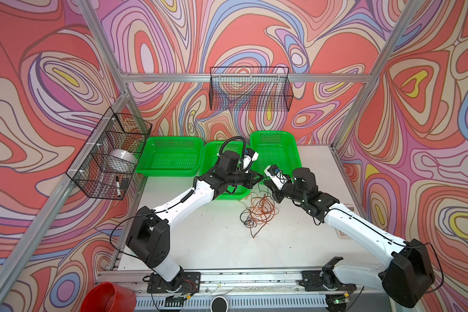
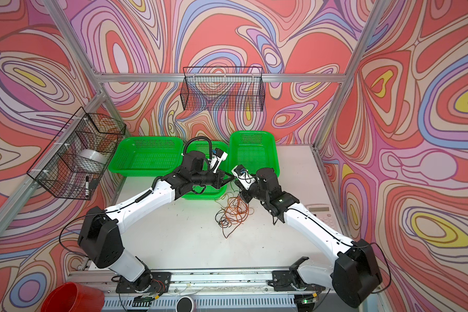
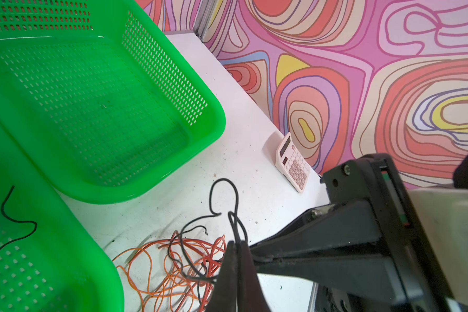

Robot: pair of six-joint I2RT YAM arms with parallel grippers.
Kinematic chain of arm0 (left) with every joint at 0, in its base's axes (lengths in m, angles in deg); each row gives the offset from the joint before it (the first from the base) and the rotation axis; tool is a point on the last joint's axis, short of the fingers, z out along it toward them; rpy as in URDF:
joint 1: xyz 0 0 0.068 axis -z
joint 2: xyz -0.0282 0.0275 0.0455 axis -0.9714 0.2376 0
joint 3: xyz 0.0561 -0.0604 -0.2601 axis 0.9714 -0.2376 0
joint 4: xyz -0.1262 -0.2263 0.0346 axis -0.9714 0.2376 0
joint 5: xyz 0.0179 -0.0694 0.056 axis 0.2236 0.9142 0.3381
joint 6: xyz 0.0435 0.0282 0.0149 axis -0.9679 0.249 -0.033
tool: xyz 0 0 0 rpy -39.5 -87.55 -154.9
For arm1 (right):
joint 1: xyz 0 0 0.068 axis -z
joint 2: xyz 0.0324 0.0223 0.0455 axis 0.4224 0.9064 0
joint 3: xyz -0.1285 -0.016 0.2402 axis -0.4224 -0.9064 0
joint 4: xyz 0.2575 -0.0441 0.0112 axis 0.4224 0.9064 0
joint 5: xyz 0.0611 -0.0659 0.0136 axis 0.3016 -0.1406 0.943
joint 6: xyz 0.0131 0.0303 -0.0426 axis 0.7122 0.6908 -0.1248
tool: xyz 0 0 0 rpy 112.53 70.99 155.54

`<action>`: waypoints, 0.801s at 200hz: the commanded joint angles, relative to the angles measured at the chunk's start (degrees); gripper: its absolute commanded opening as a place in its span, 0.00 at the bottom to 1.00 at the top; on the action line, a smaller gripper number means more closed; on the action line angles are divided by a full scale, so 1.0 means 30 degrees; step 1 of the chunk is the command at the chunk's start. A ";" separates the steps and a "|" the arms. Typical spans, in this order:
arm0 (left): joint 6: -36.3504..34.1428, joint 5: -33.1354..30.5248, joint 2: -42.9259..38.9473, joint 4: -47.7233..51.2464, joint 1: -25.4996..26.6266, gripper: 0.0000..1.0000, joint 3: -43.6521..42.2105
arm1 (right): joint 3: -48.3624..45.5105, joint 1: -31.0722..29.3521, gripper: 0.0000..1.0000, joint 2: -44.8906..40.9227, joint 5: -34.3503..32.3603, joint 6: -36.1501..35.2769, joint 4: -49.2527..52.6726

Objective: Untangle the cables

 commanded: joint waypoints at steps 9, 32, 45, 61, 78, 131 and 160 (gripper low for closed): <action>-0.0884 -0.0068 -0.0529 -0.0240 -0.0254 0.00 0.0549 | -0.0318 -0.0049 0.00 -0.0122 -0.0679 -0.0129 -0.0194; -0.1976 -0.0526 -0.1318 0.0534 -0.1137 0.00 0.0921 | -0.1228 -0.0049 0.00 -0.0568 -0.0700 0.0041 -0.0538; -0.2697 -0.0799 -0.1824 0.1052 -0.1824 0.00 0.1153 | -0.1938 -0.0049 0.00 -0.0870 -0.0465 0.0106 -0.0761; -0.3725 -0.1119 -0.2358 0.1885 -0.2683 0.00 0.1588 | -0.2505 -0.0044 0.00 -0.1281 0.0156 0.0119 -0.0645; -0.4679 -0.1343 -0.2844 0.2557 -0.3433 0.00 0.1998 | -0.3163 -0.0023 0.00 -0.1653 -0.0148 0.0340 -0.0729; -0.9711 -0.3877 -0.3553 0.6580 -0.3914 0.00 0.3576 | -0.4151 0.2204 0.00 -0.3423 -0.1198 0.2363 -0.1740; -1.1323 -0.5486 -0.3907 0.7481 -0.4314 0.00 0.3367 | -0.4516 0.4075 0.00 -0.4412 -0.1844 0.3730 -0.1957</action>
